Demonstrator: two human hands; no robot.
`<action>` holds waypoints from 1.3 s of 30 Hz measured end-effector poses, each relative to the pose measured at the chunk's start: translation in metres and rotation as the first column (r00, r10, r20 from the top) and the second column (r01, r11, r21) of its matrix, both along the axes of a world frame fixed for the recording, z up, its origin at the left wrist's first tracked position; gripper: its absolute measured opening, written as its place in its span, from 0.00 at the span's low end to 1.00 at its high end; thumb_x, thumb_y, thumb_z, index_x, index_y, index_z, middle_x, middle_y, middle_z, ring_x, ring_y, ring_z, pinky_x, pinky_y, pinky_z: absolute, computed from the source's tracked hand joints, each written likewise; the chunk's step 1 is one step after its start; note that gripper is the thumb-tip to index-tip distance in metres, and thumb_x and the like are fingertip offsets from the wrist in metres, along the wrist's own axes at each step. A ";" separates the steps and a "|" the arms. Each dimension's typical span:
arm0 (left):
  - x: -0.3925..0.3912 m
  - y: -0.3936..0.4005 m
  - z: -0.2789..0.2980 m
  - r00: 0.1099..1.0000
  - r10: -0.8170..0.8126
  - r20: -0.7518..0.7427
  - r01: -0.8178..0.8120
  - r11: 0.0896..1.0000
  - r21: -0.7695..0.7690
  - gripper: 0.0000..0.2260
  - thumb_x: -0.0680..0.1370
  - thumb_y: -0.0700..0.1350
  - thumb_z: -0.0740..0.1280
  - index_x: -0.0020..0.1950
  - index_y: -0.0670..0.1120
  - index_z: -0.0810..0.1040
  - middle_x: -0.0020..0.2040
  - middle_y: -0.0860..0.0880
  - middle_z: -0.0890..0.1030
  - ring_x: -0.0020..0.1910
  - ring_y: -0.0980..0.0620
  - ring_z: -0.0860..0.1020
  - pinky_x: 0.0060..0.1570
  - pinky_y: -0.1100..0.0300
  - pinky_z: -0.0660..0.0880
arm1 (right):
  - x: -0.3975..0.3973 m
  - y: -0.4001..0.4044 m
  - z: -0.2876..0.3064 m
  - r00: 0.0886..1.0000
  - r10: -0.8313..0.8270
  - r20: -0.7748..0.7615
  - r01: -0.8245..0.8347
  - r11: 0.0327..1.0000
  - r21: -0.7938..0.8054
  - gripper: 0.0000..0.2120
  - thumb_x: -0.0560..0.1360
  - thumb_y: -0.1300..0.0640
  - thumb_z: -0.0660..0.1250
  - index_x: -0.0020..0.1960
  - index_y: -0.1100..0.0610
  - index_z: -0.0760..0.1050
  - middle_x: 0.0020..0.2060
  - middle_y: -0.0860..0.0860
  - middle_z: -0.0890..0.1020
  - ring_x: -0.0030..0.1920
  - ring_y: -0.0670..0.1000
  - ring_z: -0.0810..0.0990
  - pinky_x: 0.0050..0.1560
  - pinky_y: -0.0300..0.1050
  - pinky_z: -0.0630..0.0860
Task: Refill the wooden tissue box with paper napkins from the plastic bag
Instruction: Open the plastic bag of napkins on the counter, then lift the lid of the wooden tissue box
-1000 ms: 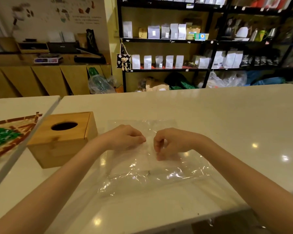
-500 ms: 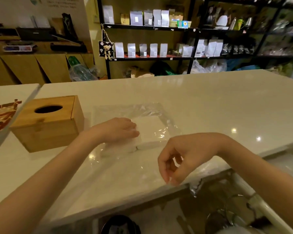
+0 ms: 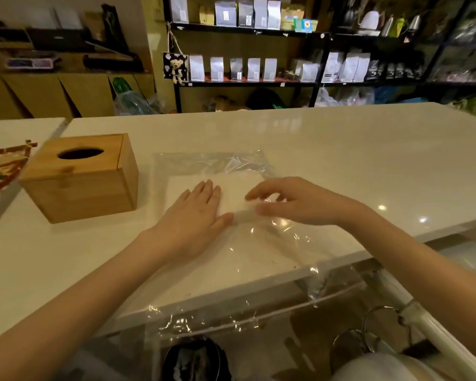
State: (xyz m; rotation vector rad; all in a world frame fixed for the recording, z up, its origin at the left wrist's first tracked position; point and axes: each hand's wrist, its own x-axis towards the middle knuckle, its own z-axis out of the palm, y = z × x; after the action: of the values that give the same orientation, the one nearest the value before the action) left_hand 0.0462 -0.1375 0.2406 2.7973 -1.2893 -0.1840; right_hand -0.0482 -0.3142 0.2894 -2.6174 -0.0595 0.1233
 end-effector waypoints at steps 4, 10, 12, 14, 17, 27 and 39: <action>0.001 -0.002 -0.005 0.998 0.017 -0.064 -0.019 1.000 -0.025 0.30 0.79 0.58 0.44 0.75 0.44 0.41 0.77 0.46 0.41 0.76 0.52 0.39 0.74 0.55 0.40 | 0.019 -0.005 -0.025 0.993 -0.100 -0.065 0.080 0.961 -0.264 0.26 0.80 0.47 0.49 0.76 0.53 0.49 0.77 0.51 0.52 0.76 0.51 0.50 0.74 0.51 0.47; 0.024 -0.014 -0.005 0.997 0.051 -0.055 -0.052 0.999 -0.013 0.29 0.79 0.58 0.44 0.75 0.43 0.41 0.77 0.45 0.41 0.76 0.51 0.40 0.74 0.54 0.40 | 0.050 -0.018 -0.047 0.988 -0.123 -0.089 0.093 0.954 -0.284 0.28 0.80 0.43 0.43 0.76 0.52 0.41 0.76 0.49 0.42 0.76 0.46 0.39 0.74 0.53 0.36; 0.036 -0.019 -0.004 0.996 0.061 -0.063 -0.063 0.998 -0.022 0.29 0.79 0.57 0.44 0.75 0.44 0.42 0.77 0.45 0.42 0.76 0.51 0.40 0.74 0.54 0.40 | 0.064 -0.026 -0.050 0.992 -0.107 -0.071 0.083 0.958 -0.274 0.27 0.80 0.43 0.43 0.76 0.51 0.41 0.77 0.49 0.42 0.75 0.46 0.39 0.74 0.53 0.36; 0.048 -0.024 -0.003 0.995 0.070 -0.067 -0.072 0.997 -0.031 0.29 0.80 0.57 0.44 0.75 0.43 0.42 0.77 0.45 0.42 0.76 0.51 0.41 0.74 0.54 0.40 | 0.078 -0.034 -0.052 0.993 -0.097 -0.064 0.077 0.963 -0.259 0.27 0.80 0.43 0.43 0.76 0.50 0.41 0.76 0.49 0.42 0.75 0.46 0.39 0.74 0.52 0.36; 0.067 -0.032 -0.001 0.994 0.087 -0.072 -0.091 0.994 -0.053 0.28 0.80 0.56 0.44 0.76 0.43 0.44 0.78 0.45 0.43 0.76 0.51 0.41 0.74 0.54 0.41 | 0.096 -0.043 -0.055 0.995 -0.096 -0.037 0.084 0.966 -0.244 0.28 0.80 0.42 0.42 0.75 0.51 0.40 0.76 0.48 0.42 0.75 0.46 0.39 0.74 0.51 0.37; 0.079 -0.037 -0.002 0.998 0.060 -0.023 -0.062 0.996 -0.065 0.28 0.80 0.56 0.44 0.75 0.45 0.41 0.77 0.46 0.41 0.76 0.52 0.38 0.73 0.55 0.38 | 0.115 -0.052 -0.062 0.995 -0.094 0.019 0.095 0.981 -0.169 0.27 0.80 0.43 0.44 0.76 0.50 0.43 0.77 0.48 0.44 0.76 0.45 0.43 0.74 0.49 0.39; 0.086 0.062 0.092 0.954 0.153 -0.257 -0.259 0.855 -0.449 0.29 0.71 0.64 0.53 0.72 0.58 0.61 0.73 0.64 0.56 0.70 0.65 0.54 0.70 0.59 0.51 | 0.143 0.036 0.005 0.969 0.145 0.198 -0.134 0.988 -0.072 0.29 0.78 0.41 0.49 0.75 0.50 0.49 0.77 0.48 0.51 0.76 0.46 0.48 0.74 0.46 0.44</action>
State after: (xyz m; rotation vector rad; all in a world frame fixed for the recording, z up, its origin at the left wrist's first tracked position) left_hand 0.1317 -0.0754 0.3323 2.3853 -0.8331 -0.1268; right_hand 0.0951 -0.2783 0.2947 -2.6735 -0.3162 -0.0950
